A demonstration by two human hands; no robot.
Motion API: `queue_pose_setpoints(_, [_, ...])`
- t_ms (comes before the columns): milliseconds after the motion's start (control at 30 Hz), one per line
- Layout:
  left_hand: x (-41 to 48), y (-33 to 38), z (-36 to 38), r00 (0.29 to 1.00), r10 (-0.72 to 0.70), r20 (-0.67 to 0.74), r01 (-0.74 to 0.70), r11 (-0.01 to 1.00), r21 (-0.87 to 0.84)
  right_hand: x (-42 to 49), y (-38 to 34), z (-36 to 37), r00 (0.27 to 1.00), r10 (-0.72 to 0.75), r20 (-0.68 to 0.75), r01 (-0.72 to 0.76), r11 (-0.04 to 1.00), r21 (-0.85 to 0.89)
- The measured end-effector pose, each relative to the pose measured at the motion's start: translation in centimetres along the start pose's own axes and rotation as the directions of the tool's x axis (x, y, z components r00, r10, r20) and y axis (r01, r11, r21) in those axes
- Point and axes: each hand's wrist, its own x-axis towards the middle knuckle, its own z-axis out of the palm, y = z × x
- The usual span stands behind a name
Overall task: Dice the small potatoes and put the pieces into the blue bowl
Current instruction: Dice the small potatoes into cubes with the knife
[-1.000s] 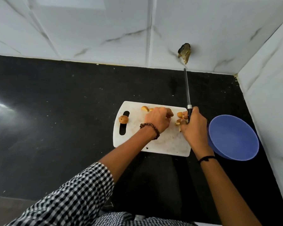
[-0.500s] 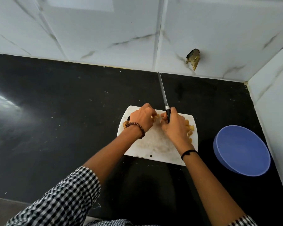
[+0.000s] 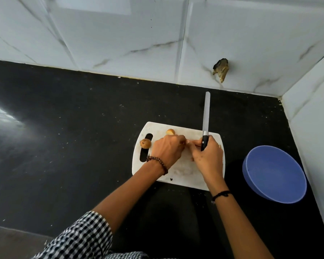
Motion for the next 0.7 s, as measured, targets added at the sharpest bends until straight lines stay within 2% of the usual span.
queue_pose_setpoints(133, [-1.7,-0.3,0.9,0.995,-0.073,0.068,0.091,0.948,-0.305,-1.2,1.4,-0.5,0.999,0.048,0.005,-0.048,0.998,-0.030])
queue_pose_setpoints(200, [-2.2,-0.6,0.9,0.990,-0.088,0.107,0.123,0.918,-0.377,-1.8,1.7,-0.7,0.997,0.075,0.026,-0.075,0.997,-0.012])
queue_pose_setpoints(433, [-2.8,-1.0,-0.1,0.985,-0.046,0.165,0.092,0.953,-0.288,-2.9,2.0,-0.5,0.997,0.055,0.048,-0.052,0.997,-0.052])
queue_pose_setpoints(567, [-2.8,-1.2,0.1,0.979,-0.079,0.187,0.142,0.923,-0.357,-3.7,2.5,-1.0,0.998,0.051,0.029,-0.048,0.993,-0.104])
queue_pose_setpoints(700, [-2.7,-1.2,0.0,0.975,-0.074,0.207,0.146,0.924,-0.353,-5.3,3.0,-1.8,0.997,0.047,0.056,-0.040,0.992,-0.120])
